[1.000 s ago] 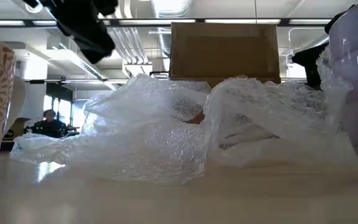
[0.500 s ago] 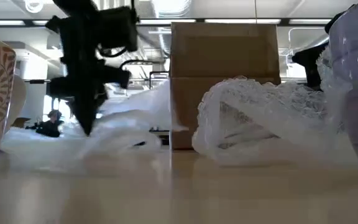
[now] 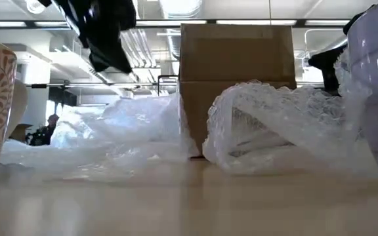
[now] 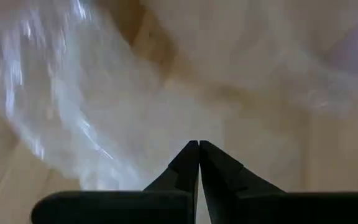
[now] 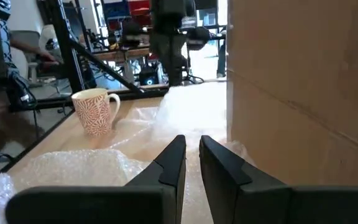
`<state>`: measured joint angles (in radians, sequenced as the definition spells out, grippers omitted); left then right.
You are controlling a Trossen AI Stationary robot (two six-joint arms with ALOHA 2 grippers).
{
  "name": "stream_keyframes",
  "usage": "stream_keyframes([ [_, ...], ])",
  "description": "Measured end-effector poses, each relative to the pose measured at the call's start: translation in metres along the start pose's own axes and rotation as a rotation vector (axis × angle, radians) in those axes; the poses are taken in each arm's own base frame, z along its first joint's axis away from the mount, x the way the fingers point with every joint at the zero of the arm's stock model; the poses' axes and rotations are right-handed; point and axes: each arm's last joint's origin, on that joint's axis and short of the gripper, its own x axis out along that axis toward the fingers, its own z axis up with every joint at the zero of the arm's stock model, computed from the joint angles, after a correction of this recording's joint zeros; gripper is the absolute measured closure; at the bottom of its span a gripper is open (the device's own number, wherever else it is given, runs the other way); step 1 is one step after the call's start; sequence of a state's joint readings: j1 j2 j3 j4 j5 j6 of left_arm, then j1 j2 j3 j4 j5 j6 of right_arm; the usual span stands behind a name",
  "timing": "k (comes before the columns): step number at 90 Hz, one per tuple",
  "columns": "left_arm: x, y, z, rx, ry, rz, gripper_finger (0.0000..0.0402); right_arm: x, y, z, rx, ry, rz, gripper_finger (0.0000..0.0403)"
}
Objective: Wrap mug
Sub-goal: Wrap the orange patterned mug with the left transparent bubble wrap
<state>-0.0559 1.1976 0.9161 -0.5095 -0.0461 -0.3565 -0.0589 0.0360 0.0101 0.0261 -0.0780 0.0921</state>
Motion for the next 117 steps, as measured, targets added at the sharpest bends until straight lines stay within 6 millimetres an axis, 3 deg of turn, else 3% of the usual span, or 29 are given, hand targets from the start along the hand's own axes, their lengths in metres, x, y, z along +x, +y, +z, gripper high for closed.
stream_keyframes([
  [15, 0.003, -0.001, 0.001, 0.04, 0.001, -0.012, 0.0373, 0.0, 0.0, 0.0, 0.094, -0.001, 0.0, 0.0371],
  [33, 0.015, -0.001, -0.004, 0.083, 0.08, -0.044, 0.0279, 0.0, 0.0, 0.001, 0.366, -0.01, 0.003, 0.0371],
  [51, 0.027, -0.001, -0.022, 0.087, 0.294, -0.062, 0.0186, 0.0, 0.0, 0.001, 0.379, -0.012, 0.004, 0.0371],
  [69, 0.051, 0.004, -0.028, 0.126, 0.338, 0.133, 0.0158, 0.0, 0.0, 0.001, 0.333, -0.013, 0.001, 0.0371],
  [83, 0.08, 0.003, -0.033, 0.13, 0.367, 0.14, 0.0182, 0.0, 0.0, 0.001, 0.356, -0.012, 0.001, 0.0371],
  [94, 0.089, 0.001, -0.028, 0.127, 0.359, 0.145, 0.0282, 0.001, 0.0, 0.002, 0.351, -0.021, 0.003, 0.0371],
  [103, 0.08, -0.006, -0.008, 0.126, 0.279, 0.136, 0.0379, 0.004, 0.0, 0.007, 0.326, -0.062, 0.016, 0.0371],
  [117, 0.048, -0.013, 0.02, 0.106, 0.112, 0.165, 0.0383, 0.013, 0.002, 0.017, 0.229, -0.123, 0.036, 0.0372],
])
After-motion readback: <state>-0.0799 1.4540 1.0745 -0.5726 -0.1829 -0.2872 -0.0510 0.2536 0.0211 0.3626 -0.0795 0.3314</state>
